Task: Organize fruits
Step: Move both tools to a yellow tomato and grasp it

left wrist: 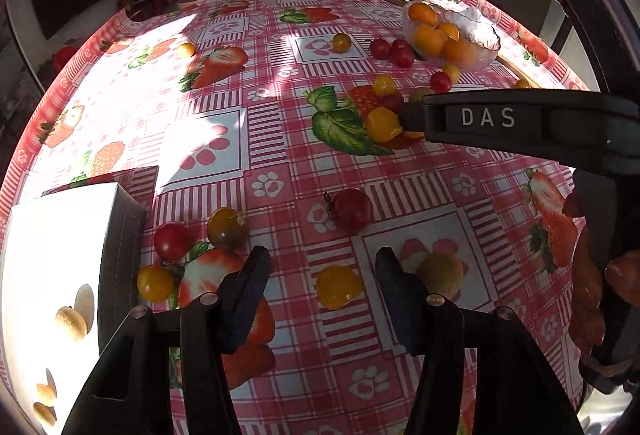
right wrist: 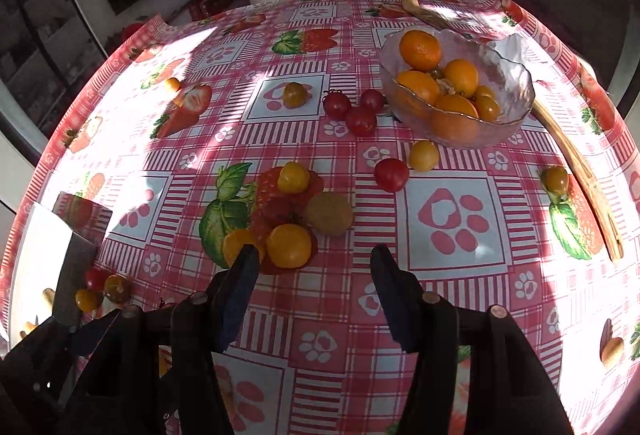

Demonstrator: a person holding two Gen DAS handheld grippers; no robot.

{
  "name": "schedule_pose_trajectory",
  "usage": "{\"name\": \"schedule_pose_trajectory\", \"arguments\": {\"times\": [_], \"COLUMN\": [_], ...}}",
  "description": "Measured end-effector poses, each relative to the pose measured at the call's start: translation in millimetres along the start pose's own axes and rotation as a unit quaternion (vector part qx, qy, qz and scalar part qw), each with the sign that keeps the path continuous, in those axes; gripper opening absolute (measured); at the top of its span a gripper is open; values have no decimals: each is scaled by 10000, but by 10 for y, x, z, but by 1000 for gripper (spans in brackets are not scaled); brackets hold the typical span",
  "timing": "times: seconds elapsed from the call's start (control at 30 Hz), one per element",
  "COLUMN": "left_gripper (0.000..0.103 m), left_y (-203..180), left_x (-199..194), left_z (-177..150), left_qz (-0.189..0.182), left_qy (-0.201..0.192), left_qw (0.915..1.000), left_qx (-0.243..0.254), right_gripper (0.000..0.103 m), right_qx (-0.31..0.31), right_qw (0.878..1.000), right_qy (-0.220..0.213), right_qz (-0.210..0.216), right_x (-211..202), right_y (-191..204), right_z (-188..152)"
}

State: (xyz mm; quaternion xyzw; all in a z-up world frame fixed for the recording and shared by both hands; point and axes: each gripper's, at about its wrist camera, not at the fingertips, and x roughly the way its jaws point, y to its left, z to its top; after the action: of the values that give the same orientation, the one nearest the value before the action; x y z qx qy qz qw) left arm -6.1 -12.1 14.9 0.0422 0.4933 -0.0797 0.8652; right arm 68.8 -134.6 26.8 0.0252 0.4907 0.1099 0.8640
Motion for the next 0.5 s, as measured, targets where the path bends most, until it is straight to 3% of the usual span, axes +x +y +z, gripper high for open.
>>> {"name": "schedule_pose_trajectory", "arguments": {"times": [0.07, 0.3, 0.5], "left_gripper": [53, 53, 53], "left_y": [-8, -2, 9], "left_x": [-6, -25, -34], "left_z": [-1, -27, -49], "left_qz": [-7, 13, 52], "left_qy": [-7, -23, -73], "left_qw": [10000, 10000, 10000], "left_qx": [1, -25, -41], "right_gripper": [47, 47, 47], "right_qx": [12, 192, -129], "right_qw": [10000, 9986, 9998], "right_qy": [6, 147, -80], "right_qz": [78, 462, 134], "right_x": [9, 12, -119], "right_y": [9, -82, -130], "right_z": [27, -65, -259]}}
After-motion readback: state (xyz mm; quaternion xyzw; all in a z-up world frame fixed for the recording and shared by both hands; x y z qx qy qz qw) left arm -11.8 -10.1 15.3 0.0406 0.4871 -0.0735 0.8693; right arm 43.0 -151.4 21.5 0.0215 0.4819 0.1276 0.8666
